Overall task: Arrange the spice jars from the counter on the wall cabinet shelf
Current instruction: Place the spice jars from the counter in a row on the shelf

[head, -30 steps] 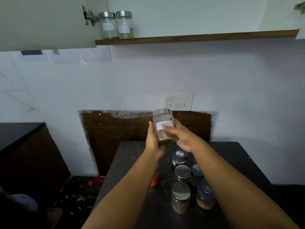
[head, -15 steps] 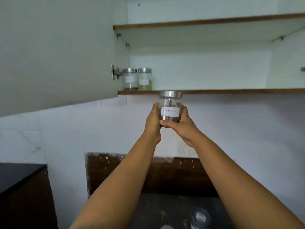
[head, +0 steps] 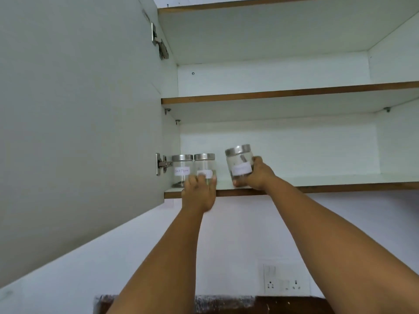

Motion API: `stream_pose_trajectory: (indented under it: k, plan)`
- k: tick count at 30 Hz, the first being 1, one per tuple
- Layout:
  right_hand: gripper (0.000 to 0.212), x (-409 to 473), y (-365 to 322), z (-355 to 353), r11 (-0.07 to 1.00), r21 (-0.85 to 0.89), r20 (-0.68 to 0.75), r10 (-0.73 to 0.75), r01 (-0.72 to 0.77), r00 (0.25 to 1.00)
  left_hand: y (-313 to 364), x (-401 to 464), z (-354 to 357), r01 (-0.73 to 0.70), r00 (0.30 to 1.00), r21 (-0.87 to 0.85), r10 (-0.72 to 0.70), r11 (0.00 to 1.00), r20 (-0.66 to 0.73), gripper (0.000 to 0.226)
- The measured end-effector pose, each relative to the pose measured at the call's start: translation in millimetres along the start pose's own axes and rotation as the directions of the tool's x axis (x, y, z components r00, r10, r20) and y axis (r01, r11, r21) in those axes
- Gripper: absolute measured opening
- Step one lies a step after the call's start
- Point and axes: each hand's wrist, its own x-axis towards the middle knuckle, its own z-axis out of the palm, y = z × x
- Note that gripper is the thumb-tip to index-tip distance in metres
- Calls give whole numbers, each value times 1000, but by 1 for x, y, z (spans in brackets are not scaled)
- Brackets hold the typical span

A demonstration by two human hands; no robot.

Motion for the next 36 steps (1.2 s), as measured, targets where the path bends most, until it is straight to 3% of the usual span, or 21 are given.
stream_pose_trajectory:
  k: [2,9,23,27,36]
  plan:
    - [98,22,6,12,993,-69,40,98,-95,994,-21,-5,25,-86,996,199,84,976,18,56]
    - [120,84,6,41,943,-259,104,244,-210,964,-30,0,25,-163,986,215,152,963,68,57]
    - [87,94,6,68,932,-346,89,147,-108,985,-33,2,23,-182,981,246,159,952,109,59]
    - [97,89,4,68,934,-323,32,171,-152,985,-33,3,23,-175,982,244,151,954,114,59]
    - [105,90,5,67,921,-356,55,189,-157,981,-35,3,27,-181,982,254,160,950,99,58]
